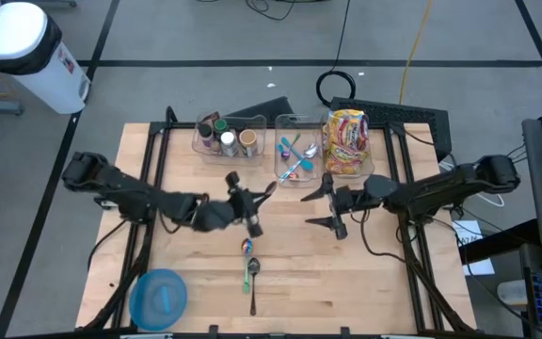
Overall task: Pick & Place Food Item
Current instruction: Put the silver spoon into the middle transparent bin
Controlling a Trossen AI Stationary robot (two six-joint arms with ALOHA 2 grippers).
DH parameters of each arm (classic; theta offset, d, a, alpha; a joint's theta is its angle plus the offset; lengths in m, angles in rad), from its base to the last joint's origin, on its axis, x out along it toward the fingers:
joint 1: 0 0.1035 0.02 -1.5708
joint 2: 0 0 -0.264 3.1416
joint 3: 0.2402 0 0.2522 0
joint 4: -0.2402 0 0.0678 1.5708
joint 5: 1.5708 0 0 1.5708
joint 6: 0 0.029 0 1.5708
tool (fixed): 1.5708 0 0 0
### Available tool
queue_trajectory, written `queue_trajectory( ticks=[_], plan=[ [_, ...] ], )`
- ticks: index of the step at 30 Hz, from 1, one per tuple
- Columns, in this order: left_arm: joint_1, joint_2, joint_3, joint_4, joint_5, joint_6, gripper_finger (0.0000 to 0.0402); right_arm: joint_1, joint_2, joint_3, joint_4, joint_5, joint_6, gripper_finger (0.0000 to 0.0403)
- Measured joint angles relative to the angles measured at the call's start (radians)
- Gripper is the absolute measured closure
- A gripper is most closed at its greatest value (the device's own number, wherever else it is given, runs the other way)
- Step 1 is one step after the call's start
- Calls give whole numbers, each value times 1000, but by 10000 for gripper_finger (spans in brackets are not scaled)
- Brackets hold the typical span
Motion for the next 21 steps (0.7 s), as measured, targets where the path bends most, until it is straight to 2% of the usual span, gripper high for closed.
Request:
queue_trajectory(
  ticks=[7, 11, 14, 17, 21],
  plan=[
    [155, 34, 0, 105, 258, 30, 398, -28, 178, 0, 383, 337, -38, 135],
    [187, 84, 1, 145, 349, 41, 397, -81, 252, 0, 414, 459, 83, 135],
    [200, 113, -10, 146, 357, 49, 398, -132, 304, 0, 393, 403, 221, 135],
    [203, 124, -20, 186, 389, 55, 397, -180, 348, 0, 425, 231, 302, 136],
    [202, 126, -53, 268, 464, 81, 398, -207, 375, 0, 474, 66, 349, 136]
  ],
)
